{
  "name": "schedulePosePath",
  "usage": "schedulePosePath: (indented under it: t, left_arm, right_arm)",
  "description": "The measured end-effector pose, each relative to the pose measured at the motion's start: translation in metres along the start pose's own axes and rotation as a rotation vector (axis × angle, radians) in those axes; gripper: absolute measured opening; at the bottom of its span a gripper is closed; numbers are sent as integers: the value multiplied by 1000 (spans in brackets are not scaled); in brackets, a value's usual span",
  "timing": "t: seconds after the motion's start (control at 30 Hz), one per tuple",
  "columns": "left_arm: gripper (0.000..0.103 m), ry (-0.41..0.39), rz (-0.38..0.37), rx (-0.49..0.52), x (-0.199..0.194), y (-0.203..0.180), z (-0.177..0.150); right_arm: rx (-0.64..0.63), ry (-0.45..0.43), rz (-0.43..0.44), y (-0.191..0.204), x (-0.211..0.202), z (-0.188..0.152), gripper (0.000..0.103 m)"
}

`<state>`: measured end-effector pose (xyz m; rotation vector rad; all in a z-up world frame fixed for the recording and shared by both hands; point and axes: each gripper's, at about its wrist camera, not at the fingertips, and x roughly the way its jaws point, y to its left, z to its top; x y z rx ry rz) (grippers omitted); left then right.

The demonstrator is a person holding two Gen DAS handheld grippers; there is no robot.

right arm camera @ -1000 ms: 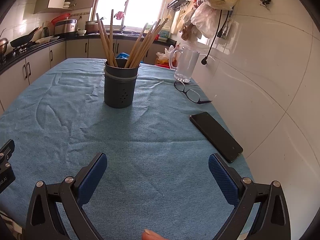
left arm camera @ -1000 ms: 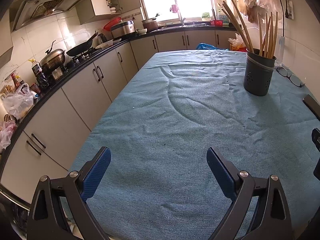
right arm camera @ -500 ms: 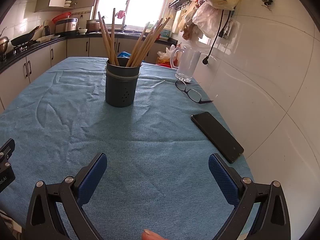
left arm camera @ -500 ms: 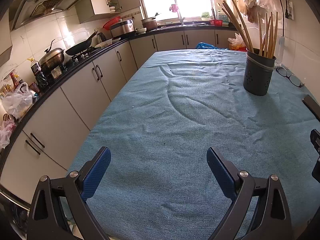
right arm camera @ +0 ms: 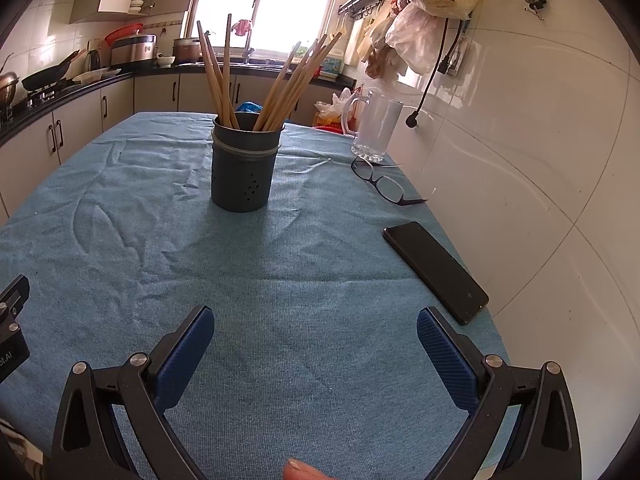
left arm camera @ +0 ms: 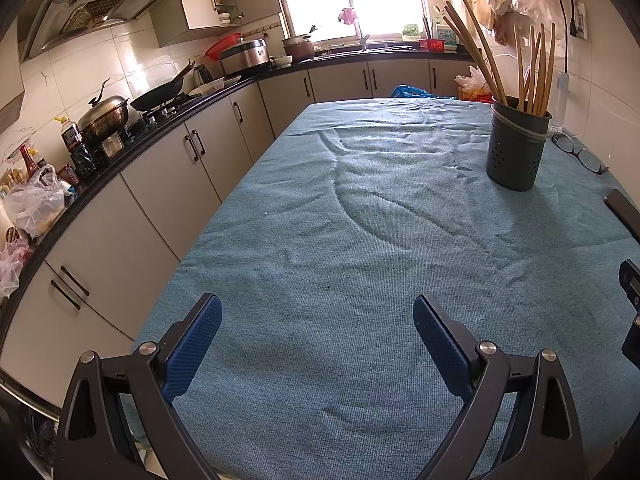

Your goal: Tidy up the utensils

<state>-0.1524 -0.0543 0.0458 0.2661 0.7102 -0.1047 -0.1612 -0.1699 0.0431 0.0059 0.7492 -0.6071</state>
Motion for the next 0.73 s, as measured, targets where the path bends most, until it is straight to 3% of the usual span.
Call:
schedulePosePath:
  t: [0.6, 0.73]
  left_arm:
    - [96, -9, 15, -16, 0, 1, 0]
    - [96, 36, -10, -44, 18, 12, 7]
  right_arm:
    - [-1, 7, 6, 1, 2, -2, 103]
    - [25, 64, 46, -7, 18, 1, 103]
